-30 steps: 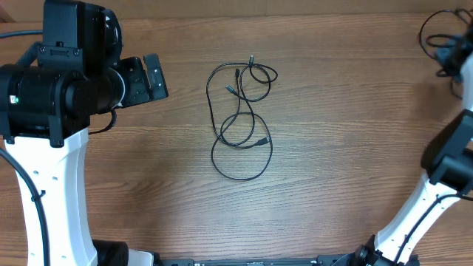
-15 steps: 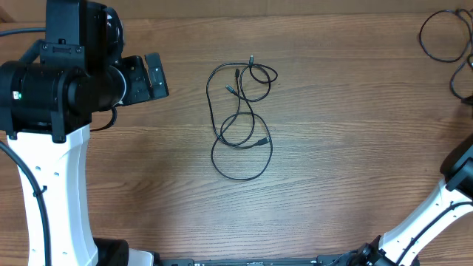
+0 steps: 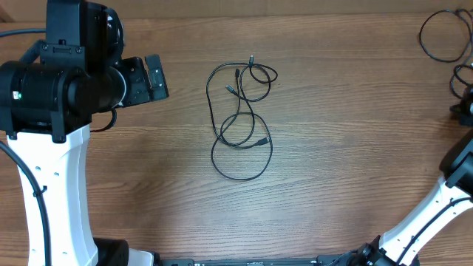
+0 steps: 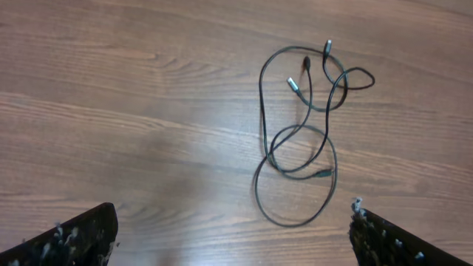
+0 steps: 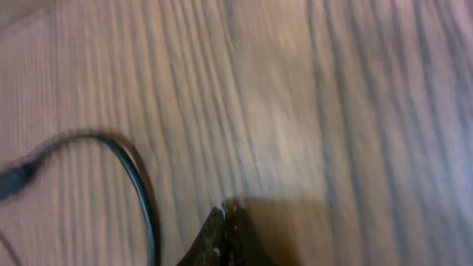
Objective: Untangle cables
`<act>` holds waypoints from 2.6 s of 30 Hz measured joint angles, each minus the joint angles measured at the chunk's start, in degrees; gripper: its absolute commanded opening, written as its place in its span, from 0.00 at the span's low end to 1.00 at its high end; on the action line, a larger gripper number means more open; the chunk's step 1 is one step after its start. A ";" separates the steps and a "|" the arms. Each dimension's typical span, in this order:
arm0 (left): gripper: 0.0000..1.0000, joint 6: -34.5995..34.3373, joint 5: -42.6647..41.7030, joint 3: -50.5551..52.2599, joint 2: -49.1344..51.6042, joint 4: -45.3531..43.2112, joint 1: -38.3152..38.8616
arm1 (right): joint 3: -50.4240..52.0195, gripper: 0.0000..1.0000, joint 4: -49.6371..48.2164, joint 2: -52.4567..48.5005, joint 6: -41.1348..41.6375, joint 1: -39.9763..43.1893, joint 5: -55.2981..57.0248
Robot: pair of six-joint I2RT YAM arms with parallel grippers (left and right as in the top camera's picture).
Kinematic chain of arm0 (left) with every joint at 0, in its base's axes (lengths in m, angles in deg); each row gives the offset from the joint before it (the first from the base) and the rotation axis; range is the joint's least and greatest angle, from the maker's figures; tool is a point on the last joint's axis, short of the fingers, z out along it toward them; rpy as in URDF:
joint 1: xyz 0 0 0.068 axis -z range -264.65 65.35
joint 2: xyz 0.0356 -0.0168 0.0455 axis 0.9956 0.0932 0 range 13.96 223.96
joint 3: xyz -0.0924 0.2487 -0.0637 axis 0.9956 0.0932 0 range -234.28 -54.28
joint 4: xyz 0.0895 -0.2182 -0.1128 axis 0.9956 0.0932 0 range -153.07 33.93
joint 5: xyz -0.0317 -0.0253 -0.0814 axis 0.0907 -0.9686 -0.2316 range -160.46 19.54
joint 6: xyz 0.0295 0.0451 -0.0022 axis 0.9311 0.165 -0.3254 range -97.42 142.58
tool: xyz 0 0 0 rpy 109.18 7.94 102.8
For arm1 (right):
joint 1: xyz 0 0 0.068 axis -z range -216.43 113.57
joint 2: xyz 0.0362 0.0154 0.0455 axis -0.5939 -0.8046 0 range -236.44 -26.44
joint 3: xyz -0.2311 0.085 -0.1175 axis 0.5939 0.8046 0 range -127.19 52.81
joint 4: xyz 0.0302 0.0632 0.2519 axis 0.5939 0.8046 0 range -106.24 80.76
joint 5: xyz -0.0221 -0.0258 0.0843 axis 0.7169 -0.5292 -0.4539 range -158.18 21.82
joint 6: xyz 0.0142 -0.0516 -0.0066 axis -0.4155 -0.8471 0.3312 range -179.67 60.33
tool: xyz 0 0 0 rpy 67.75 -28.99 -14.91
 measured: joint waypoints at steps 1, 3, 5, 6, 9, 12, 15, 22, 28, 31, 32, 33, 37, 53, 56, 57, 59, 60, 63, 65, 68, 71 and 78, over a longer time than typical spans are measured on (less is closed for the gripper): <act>1.00 0.00 0.00 0.00 0.00 0.31 0.00 | 0.00 0.04 -1.42 -0.31 0.07 0.00 -0.26; 1.00 0.00 0.00 0.02 0.00 0.85 0.00 | 0.00 0.04 -4.17 -1.03 0.04 -0.02 -0.81; 1.00 0.00 -0.02 0.00 0.00 1.07 0.00 | -0.04 0.04 -7.17 -1.75 0.00 -0.07 -1.75; 1.00 0.00 -0.02 0.00 0.00 1.09 0.00 | -0.09 0.04 -8.68 -2.08 -0.11 -0.09 -2.36; 1.00 0.00 0.00 0.00 0.00 1.16 0.00 | -0.15 0.04 -14.34 -3.56 -1.81 -0.39 -4.94; 1.00 -0.02 0.00 0.00 0.00 1.07 0.00 | -0.31 0.04 -17.86 -4.66 -3.04 -1.44 -6.71; 1.00 -0.02 0.00 0.02 0.00 0.92 0.00 | -0.42 0.04 -21.29 -5.60 -3.91 -3.50 -7.76; 1.00 -0.02 -0.02 0.02 0.00 1.03 0.00 | -0.42 0.04 -29.16 -7.67 -7.02 -11.93 -8.11; 1.00 -0.02 -0.02 0.02 0.00 1.16 0.00 | -0.42 0.04 -30.67 -8.07 -10.10 -16.06 -8.15; 1.00 -0.04 -0.02 0.02 0.02 1.11 0.00 | -1.09 0.04 -28.26 -8.07 -12.76 -15.93 -8.04; 1.00 -0.07 -0.02 0.02 0.02 0.98 0.00 | -1.68 0.04 -26.51 -7.89 -13.66 -15.85 -8.02; 1.00 -0.28 -0.02 0.02 0.02 0.85 0.00 | -2.10 0.04 -24.50 -7.48 -14.60 -15.74 -8.02; 1.00 -1.99 -0.02 0.02 0.28 0.83 0.00 | -2.03 0.04 -14.12 -3.80 -19.69 -15.37 -9.31; 1.00 -3.52 -0.44 0.07 7.63 -6.29 0.00 | -2.95 0.81 -0.87 28.22 -43.39 -29.20 -42.71; 1.00 -3.56 -0.68 0.07 10.03 -10.12 0.39 | -2.84 0.86 2.82 27.47 -44.89 -36.28 -44.50; 1.00 -3.52 -0.66 0.07 10.91 -11.10 0.57 | -2.71 0.88 3.96 26.91 -45.31 -38.64 -44.44; 1.00 -3.48 -0.66 0.07 12.57 -12.63 1.18 | -2.29 0.90 5.18 25.92 -45.75 -42.95 -43.34; 1.00 -3.45 -0.68 0.07 14.08 -13.49 1.68 | -1.88 0.90 5.51 25.27 -45.99 -46.03 -41.75; 1.00 -3.45 -0.68 0.07 16.96 -13.77 2.38 | -1.68 0.90 6.05 24.52 -46.36 -51.69 -36.41; 1.00 -3.45 -0.68 0.07 18.84 -13.57 2.67 | -1.68 0.90 6.43 24.17 -46.49 -54.95 -33.42; 1.00 -3.45 -0.68 0.07 21.55 -12.61 2.78 | -1.68 0.91 6.86 23.08 -46.47 -59.87 -29.62; 1.00 -3.45 -0.68 0.07 23.34 -12.11 2.80 | -1.68 0.90 7.30 20.92 -46.01 -62.75 -27.78; 1.00 -2.29 -0.68 0.07 24.26 -12.00 2.80 | -1.62 0.90 8.28 12.48 -42.82 -63.54 -25.55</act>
